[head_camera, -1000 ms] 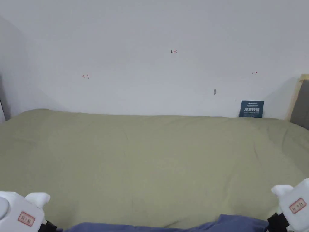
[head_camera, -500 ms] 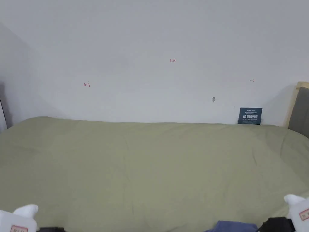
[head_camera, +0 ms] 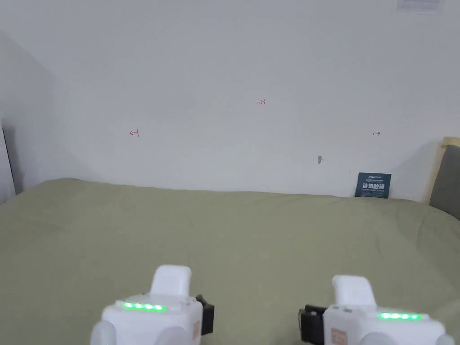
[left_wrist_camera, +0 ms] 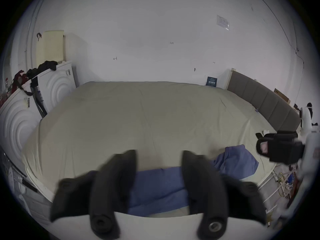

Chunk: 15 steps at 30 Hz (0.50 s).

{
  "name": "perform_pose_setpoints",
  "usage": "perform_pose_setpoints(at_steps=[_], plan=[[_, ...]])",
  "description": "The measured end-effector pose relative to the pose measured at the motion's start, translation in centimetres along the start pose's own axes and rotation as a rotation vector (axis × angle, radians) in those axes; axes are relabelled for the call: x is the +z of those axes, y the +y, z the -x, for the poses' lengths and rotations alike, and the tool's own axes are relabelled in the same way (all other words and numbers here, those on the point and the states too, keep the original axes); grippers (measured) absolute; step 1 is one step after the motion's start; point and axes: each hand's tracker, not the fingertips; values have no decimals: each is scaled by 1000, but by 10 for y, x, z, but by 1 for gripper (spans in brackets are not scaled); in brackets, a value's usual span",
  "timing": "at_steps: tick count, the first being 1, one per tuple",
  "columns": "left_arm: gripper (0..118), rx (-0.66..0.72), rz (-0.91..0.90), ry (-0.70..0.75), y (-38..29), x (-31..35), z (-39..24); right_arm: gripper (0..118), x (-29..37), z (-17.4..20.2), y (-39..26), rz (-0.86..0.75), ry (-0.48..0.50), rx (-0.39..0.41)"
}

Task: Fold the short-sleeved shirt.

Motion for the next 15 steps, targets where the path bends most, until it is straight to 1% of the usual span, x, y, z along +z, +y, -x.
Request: perform_pose_setpoints(at_steps=[1,2,3,4,5,6,11,15], plan=[[18,-1,7,17,-12,-4,-9,32,-3,7,-11,9,-27,22],[0,-22,18,15,-27,-8,-16,2,-10,14,-23,3,-64,29],[0,-39,15,44,-40,-11,-20,1,-13,19,-36,-18,-96,22],[0,-32,18,46,-48,-12,-23,1,-17,20,-43,-4,-81,21],[0,-25,30,41,-56,-13,-24,1,-22,20,-50,29,-59,-14],[0,-17,42,42,-60,-14,-25,1,-26,20,-55,59,-44,-27],[0,3,76,0,-65,-16,-18,1,-39,17,-66,82,-29,-13],[0,83,139,-106,-62,-20,22,1,-36,19,-64,97,6,10]])
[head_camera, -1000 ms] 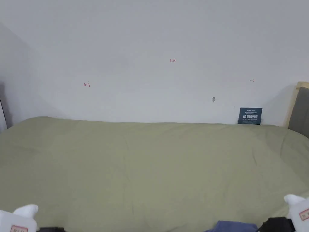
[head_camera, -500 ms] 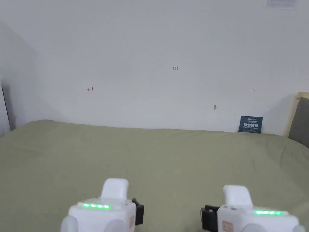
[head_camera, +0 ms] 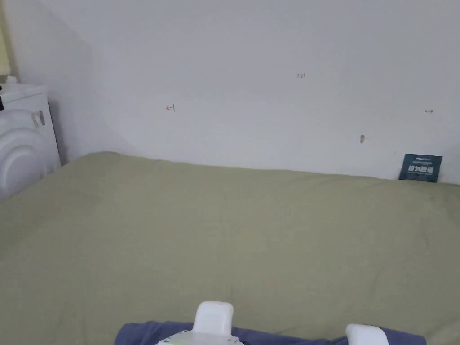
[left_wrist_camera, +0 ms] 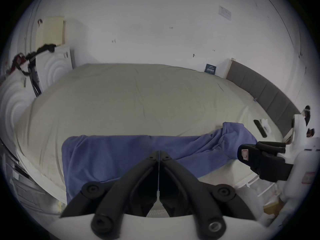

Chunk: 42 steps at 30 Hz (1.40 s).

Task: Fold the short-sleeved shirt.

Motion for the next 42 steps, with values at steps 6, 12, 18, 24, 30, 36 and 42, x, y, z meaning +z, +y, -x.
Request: perform_pose_setpoints(at_steps=[6,12,18,24,30,36,42], plan=[[114,203,122,-37,13,-4,128,1,3,-7,16,19,65,-22],[118,369,189,-108,14,-10,247,1,7,-10,33,-10,94,-12],[118,355,301,-208,-9,-51,272,1,10,-9,42,-13,117,-6],[118,337,259,-203,-10,-64,264,1,10,-12,49,-22,119,-14],[118,218,250,-76,-10,-70,222,1,5,-2,47,-11,158,-23],[81,159,280,24,4,-62,218,1,2,-1,34,30,155,-18],[5,190,256,-110,16,-43,202,1,8,-11,26,36,152,-34]])
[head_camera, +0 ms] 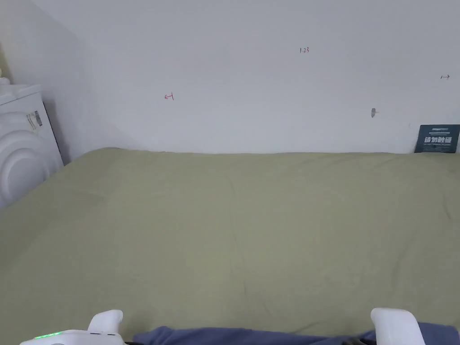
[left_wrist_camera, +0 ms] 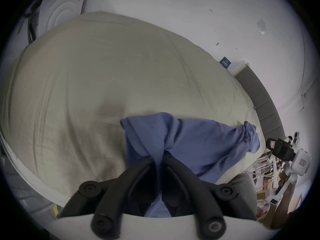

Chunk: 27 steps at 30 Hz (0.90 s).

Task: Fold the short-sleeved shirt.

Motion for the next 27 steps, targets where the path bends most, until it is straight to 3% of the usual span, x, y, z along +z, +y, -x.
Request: perform_pose_setpoints(at_steps=[3,8,14,25,26,27], plan=[[5,-12,-12,-29,6,11,-13,1,10,-10,3,-22,-2,-33],[5,67,-89,-249,27,33,-37,1,27,-24,11,-69,-27,-61],[5,88,-58,-403,42,26,-105,1,47,-40,15,-113,-35,-101],[6,6,25,-433,37,-58,-233,1,64,-62,5,-129,-74,-140],[10,21,28,-442,36,-67,-234,1,65,-64,4,-128,-79,-142],[30,35,40,-464,35,-73,-234,1,67,-65,3,-126,-83,-145]])
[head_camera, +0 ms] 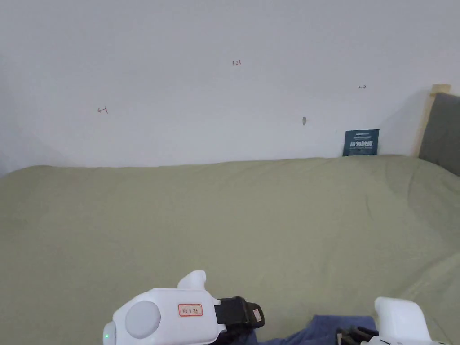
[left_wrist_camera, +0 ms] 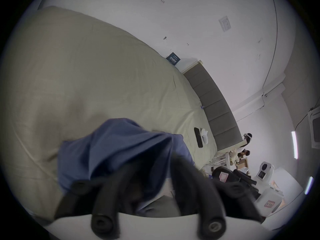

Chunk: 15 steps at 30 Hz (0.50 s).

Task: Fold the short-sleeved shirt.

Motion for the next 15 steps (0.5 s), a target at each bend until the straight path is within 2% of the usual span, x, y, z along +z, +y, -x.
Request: perform_pose_setpoints(at_steps=[2,3,8,9,10,11,12,15], plan=[[70,45,20,-15,-2,-8,2,1,1,-4,-1,6,-7,-5],[76,40,19,-14,-3,-7,3,1,2,-6,-1,8,-10,-6],[75,-47,-79,-38,-3,35,5,1,0,-8,0,13,-24,-14],[69,-71,-113,-24,-3,44,9,1,0,-8,-1,13,-21,-15],[50,-91,-126,6,-3,49,15,1,0,-7,-1,10,-15,-15],[10,-97,-134,46,-2,53,24,1,-1,-5,-1,9,-11,-12],[0,-99,-141,92,-3,52,31,1,-2,-4,-2,8,-7,-9],[0,-120,-114,160,-10,39,50,1,-2,1,-2,10,13,4]])
